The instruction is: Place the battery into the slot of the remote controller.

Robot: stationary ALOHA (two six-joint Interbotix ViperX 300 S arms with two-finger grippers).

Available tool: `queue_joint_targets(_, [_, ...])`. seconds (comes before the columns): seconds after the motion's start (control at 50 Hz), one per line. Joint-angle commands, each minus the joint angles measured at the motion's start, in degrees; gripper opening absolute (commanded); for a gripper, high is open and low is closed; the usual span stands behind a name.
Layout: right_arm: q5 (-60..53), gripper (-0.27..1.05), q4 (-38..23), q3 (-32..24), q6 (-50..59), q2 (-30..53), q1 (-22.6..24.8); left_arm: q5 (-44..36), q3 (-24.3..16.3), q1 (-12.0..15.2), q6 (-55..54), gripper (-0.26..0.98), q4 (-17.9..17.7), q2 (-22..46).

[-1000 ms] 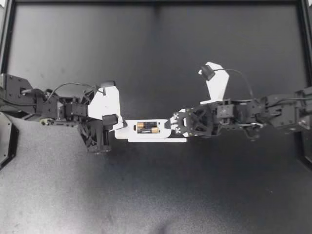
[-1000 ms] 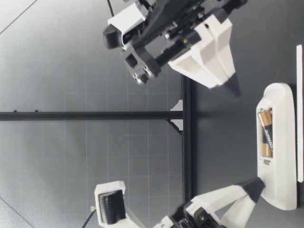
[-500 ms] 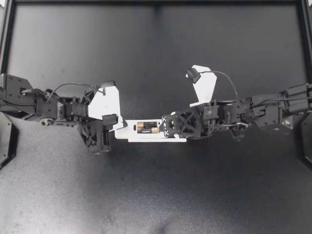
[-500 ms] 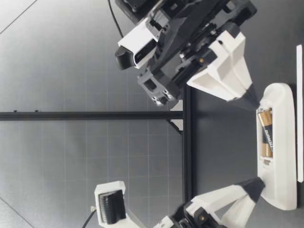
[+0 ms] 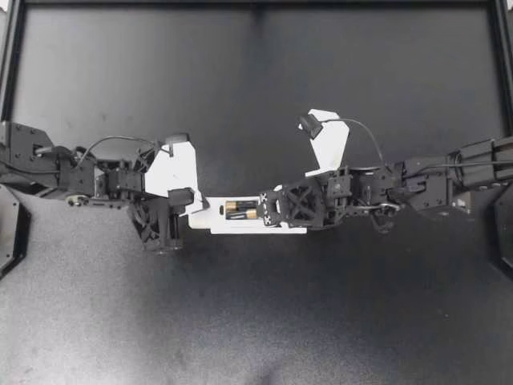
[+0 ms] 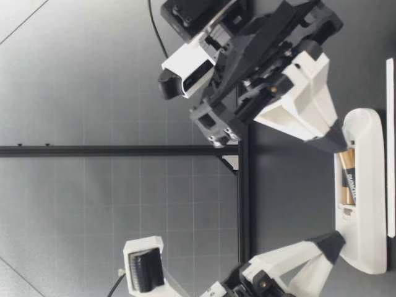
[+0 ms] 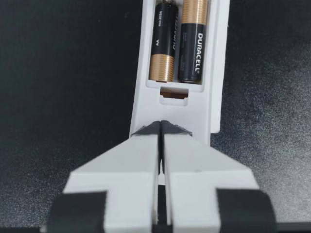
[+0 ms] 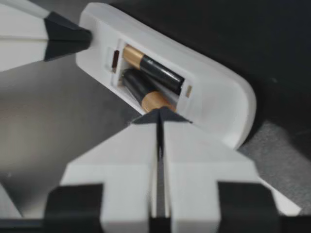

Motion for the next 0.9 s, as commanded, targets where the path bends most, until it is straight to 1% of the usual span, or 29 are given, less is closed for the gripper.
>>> queue_joint_targets(0.0, [0.2,-0.14,-0.2,-1.5,-0.1,-0.3,0.2,0.4,0.1,-0.2,-0.1,-0.16,-0.1,-0.2])
queue_joint_targets(0.14, [1.3,-0.14,-0.4,-2.5,-0.4,0.4,0.2,0.5,0.2,-0.2,-0.1,-0.16,-0.1,-0.2])
queue_joint_targets(0.26, [2.3,-0.14,-2.1,-3.2,-0.4,0.8,0.1,0.5,0.2,-0.2,-0.1,-0.16,-0.1,-0.2])
queue_joint_targets(0.4, [6.0,-0.14,-3.9,-3.0,-0.4,-0.6,0.1,0.5,0.2,-0.2,-0.1,-0.16,-0.1,-0.2])
queue_joint_targets(0.6, [10.5,-0.14,-8.3,-2.4,-0.4,-4.2,0.1,0.3,-0.4,-0.2,-0.1,-0.16,-0.1,-0.4])
queue_joint_targets(0.72, [11.9,-0.14,-13.5,-2.0,-0.5,-7.3,0.0,-0.8,-1.5,-0.2,-0.1,-0.16,-0.1,-1.5])
queue_joint_targets(0.88, [15.6,-0.14,-26.8,-1.8,-0.5,-11.9,0.0,-3.1,-3.5,-0.8,0.1,-0.16,-0.1,-2.5])
